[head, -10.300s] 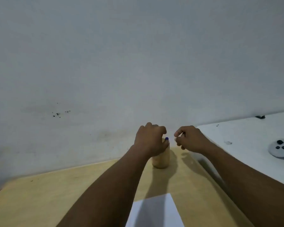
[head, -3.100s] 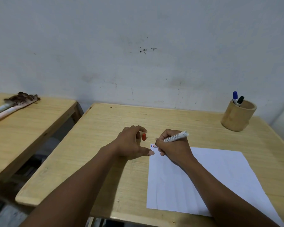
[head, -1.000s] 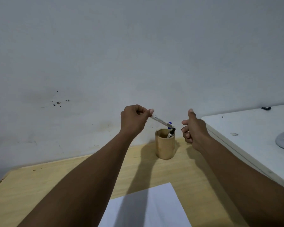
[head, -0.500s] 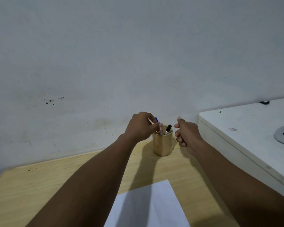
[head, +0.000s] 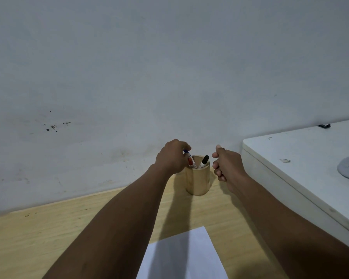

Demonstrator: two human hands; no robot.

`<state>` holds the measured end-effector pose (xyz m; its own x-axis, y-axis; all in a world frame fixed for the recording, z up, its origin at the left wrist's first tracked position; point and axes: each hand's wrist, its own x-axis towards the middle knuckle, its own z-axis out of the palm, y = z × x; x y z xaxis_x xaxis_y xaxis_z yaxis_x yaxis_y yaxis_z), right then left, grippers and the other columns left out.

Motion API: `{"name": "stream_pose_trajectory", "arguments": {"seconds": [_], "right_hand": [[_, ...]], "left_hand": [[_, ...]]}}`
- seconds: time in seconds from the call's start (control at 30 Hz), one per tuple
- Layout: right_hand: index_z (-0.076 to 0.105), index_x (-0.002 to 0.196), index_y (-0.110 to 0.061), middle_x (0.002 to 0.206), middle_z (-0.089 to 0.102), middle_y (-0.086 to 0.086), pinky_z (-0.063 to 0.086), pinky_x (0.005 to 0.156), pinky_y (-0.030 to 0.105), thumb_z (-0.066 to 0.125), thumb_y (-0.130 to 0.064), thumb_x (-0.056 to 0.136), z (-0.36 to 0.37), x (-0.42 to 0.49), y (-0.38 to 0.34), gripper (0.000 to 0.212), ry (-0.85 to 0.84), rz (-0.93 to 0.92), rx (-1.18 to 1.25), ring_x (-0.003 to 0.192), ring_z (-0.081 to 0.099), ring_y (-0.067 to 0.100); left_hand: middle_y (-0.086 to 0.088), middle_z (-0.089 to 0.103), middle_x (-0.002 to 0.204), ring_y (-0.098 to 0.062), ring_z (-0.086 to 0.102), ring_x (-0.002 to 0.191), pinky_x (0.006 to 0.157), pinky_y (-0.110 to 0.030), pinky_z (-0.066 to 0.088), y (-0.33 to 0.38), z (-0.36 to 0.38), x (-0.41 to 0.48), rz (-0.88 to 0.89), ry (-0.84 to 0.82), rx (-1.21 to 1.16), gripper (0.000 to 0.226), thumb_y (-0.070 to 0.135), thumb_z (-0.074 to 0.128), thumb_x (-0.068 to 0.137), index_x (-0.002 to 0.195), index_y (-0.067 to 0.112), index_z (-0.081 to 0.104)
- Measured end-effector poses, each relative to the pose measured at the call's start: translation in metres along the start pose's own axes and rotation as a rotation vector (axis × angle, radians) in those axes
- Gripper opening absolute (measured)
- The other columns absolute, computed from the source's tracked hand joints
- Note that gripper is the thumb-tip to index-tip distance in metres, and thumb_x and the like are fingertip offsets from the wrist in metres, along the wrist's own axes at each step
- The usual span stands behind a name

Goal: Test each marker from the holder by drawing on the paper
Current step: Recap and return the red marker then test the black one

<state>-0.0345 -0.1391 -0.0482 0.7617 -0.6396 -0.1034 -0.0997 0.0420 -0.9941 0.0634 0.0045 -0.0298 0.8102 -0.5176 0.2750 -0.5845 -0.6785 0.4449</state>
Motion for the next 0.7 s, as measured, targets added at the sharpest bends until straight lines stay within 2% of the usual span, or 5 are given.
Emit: {"name": "stream_pose_trajectory", "arguments": {"seconds": [0.13,0.37,0.53,0.63,0.7], "right_hand": [[0.063,0.088,-0.011,0.065,0.056,0.006,0.030,0.037,0.020,0.048,-0.035,0.101,0.003,-0.004,0.002,0.031,0.002,-0.016,-0.019,0.044,0.043,0.015],[0.064,0.071,-0.015,0.067,0.062,0.000,0.038,0.052,0.027,0.053,-0.033,0.097,0.028,-0.029,-0.012,0.034,0.081,-0.189,-0.026,0.051,0.052,0.016],[0.068,0.081,-0.012,0.063,0.060,0.005,0.033,0.038,0.021,0.052,-0.040,0.098,0.067,-0.068,-0.033,0.036,-0.143,-0.058,-0.015,0.040,0.047,0.014],[0.070,0.088,-0.009,0.067,0.063,0.005,0.031,0.038,0.021,0.049,-0.049,0.099,0.092,-0.090,-0.036,0.046,-0.289,0.048,-0.005,0.043,0.049,0.014],[0.071,0.092,-0.007,0.070,0.067,0.007,0.034,0.039,0.021,0.046,-0.055,0.099,0.107,-0.103,-0.035,0.055,-0.373,0.092,-0.016,0.044,0.053,0.016]], "left_hand": [[-0.001,0.078,0.099,-0.020,0.070,0.096,0.081,-0.030,0.054,-0.002,-0.006,0.001,-0.001,0.073,-0.063,0.018,0.010,0.065,0.090,0.099,0.016,0.079],[0.004,0.069,0.083,-0.013,0.061,0.080,0.071,-0.021,0.044,-0.004,-0.058,-0.026,0.011,0.242,-0.144,0.011,0.014,0.067,0.092,0.093,0.014,0.078],[0.008,0.068,0.075,-0.006,0.060,0.067,0.062,-0.014,0.041,-0.019,-0.097,-0.059,-0.030,0.337,-0.225,0.011,0.013,0.066,0.091,0.092,0.013,0.078],[0.007,0.070,0.075,-0.013,0.069,0.075,0.071,-0.022,0.053,-0.032,-0.119,-0.079,-0.075,0.372,-0.309,0.010,0.012,0.067,0.090,0.092,0.012,0.077],[0.000,0.074,0.081,-0.016,0.072,0.075,0.065,-0.019,0.054,-0.042,-0.132,-0.092,-0.108,0.382,-0.363,0.009,0.011,0.067,0.091,0.093,0.011,0.076]]}}
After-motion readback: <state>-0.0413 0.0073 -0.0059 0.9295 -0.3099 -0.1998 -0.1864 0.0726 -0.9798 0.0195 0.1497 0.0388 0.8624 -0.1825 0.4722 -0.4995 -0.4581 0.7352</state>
